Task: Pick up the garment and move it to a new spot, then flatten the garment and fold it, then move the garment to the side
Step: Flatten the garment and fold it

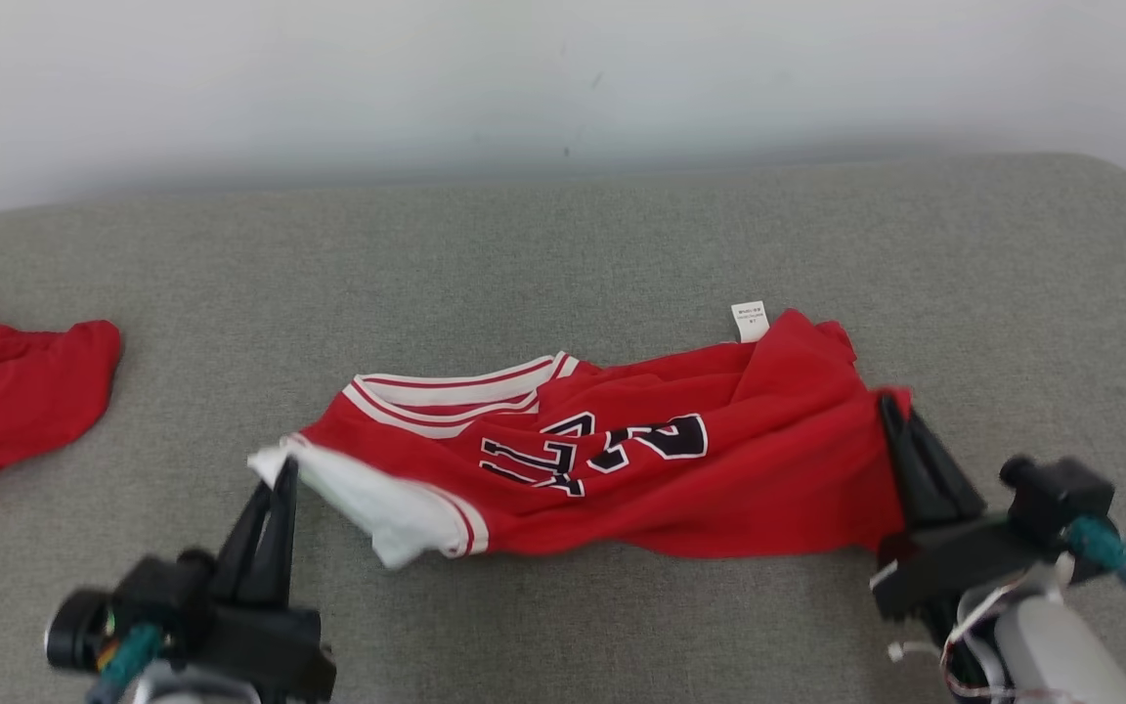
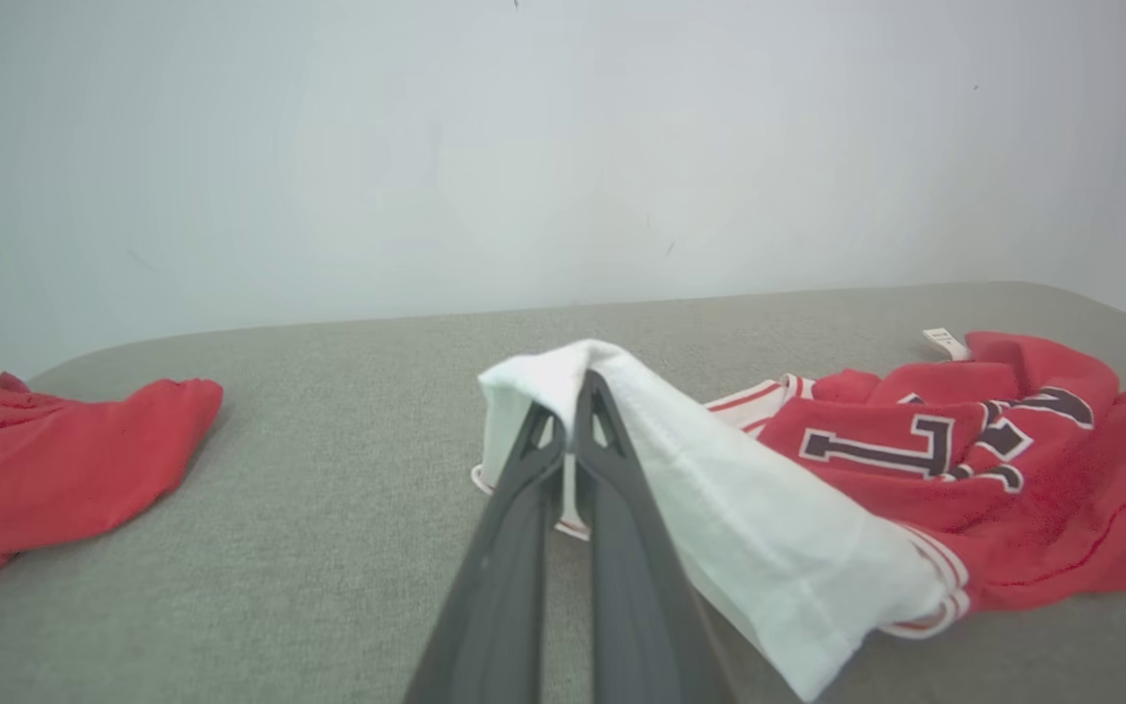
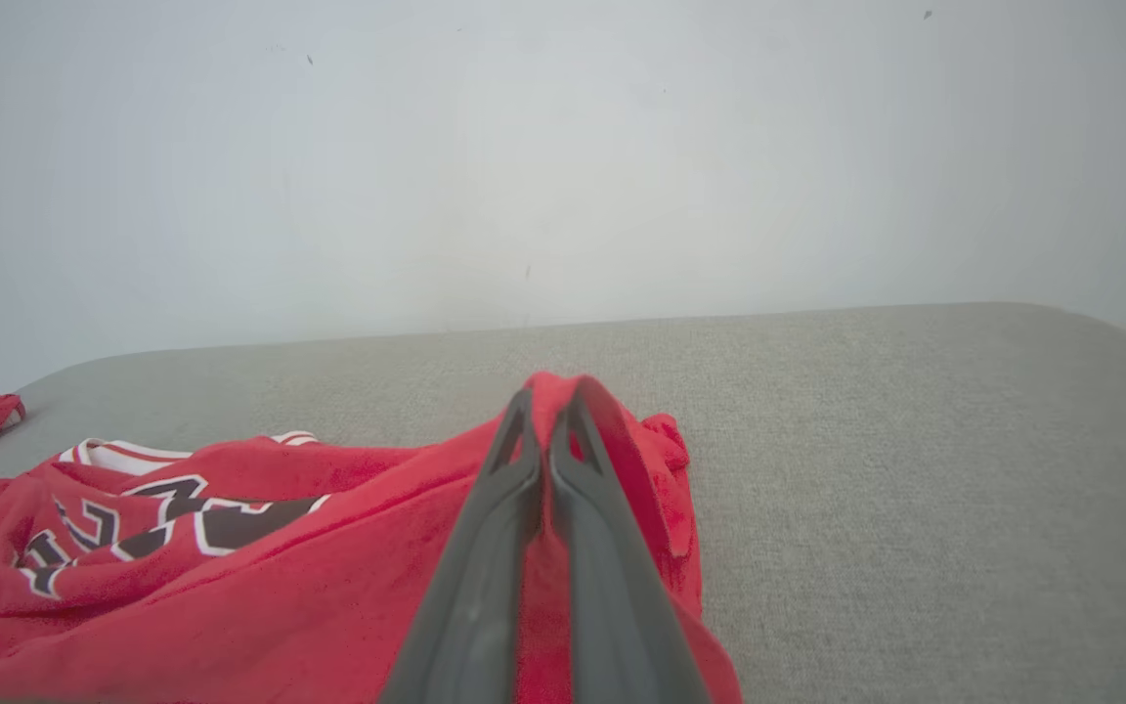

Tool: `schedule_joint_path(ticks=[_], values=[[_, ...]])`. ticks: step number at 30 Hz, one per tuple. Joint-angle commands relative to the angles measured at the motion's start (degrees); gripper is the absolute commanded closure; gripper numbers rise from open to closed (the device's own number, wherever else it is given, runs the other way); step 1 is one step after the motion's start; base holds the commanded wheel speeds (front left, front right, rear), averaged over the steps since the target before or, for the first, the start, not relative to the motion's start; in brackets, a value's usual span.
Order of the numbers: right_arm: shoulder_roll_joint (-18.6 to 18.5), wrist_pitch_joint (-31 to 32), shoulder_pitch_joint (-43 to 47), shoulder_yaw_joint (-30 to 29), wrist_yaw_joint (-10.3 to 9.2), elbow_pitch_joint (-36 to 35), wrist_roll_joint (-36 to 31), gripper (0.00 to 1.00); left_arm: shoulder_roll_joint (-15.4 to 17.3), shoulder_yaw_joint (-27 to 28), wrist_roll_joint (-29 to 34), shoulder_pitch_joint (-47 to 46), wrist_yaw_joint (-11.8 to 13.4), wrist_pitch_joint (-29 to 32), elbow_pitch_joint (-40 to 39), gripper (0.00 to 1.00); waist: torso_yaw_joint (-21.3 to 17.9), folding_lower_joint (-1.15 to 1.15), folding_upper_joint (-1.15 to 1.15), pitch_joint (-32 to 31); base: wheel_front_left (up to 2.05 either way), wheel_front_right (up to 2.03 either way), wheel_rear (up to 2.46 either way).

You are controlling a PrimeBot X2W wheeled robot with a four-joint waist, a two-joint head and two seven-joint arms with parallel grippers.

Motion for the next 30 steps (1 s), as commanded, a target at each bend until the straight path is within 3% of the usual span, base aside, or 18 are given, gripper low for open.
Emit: schedule_joint_path(ticks=[1,8,16,19,27,30], values=[[-0.2,0.4,-1.1,0.0,-0.14,-0.7,0.8,1.0,0.8,-0.5,-0.2,-1.8,0.1,-0.1,-0.5,1.0,-0.2,0.0,0.0,0.5,0.0,0.0,0.0],[-3.0,5.3,-13.4,-0.4,-0.14,-4.9,3.9,1.0,7.9,-6.9,-3.2,-19.1,0.1,5.9,-4.2,1.0,-1.0,0.0,0.0,6.8,0.0,0.0,0.0],[-5.6,11.1,-36.0,0.7,-0.14,-3.0,5.5,1.0,14.5,-12.9,-9.0,-47.6,0.1,12.2,1.6,1.0,-2.7,0.0,0.0,18.4,0.0,0.0,0.0],[-5.5,12.8,-44.7,0.6,-0.14,-0.4,7.3,1.0,14.4,-13.4,-12.2,-57.4,0.1,13.2,6.2,1.0,-3.4,0.0,0.0,21.5,0.0,0.0,0.0],[-5.4,14.9,-66.5,2.3,-0.14,7.4,11.7,1.0,14.2,-18.1,-12.6,-80.4,0.1,13.4,15.6,1.0,-5.0,0.0,0.0,26.7,0.0,0.0,0.0],[-6.0,14.8,-70.8,3.3,-0.14,9.2,11.6,1.0,13.8,-19.5,-12.1,-85.0,0.1,13.0,17.6,1.0,-4.9,0.0,0.0,27.3,0.0,0.0,0.0]])
